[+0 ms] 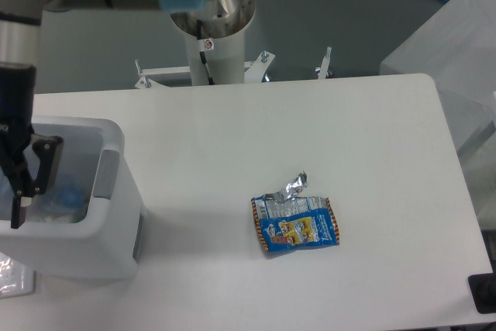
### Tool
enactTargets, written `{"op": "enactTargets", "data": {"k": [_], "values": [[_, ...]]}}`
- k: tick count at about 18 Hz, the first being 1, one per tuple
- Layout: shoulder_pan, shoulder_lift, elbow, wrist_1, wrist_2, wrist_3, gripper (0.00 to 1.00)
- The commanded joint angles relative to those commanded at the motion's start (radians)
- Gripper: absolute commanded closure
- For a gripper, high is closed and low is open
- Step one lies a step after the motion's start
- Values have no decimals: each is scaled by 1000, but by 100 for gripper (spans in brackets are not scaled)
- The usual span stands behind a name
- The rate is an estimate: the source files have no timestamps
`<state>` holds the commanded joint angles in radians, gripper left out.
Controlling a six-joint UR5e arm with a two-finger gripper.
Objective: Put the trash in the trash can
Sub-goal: 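Open the gripper to drop the bottle into the bin, then move the open gripper above the blue snack wrapper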
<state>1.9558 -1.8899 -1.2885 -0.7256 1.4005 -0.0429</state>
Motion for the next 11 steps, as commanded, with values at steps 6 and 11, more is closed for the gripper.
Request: {"op": "enactTargets", "data": {"k": [6,11], "values": [[53,20,-17,0,6,-6,0],[259,80,-125,-5,2,6,0]]}}
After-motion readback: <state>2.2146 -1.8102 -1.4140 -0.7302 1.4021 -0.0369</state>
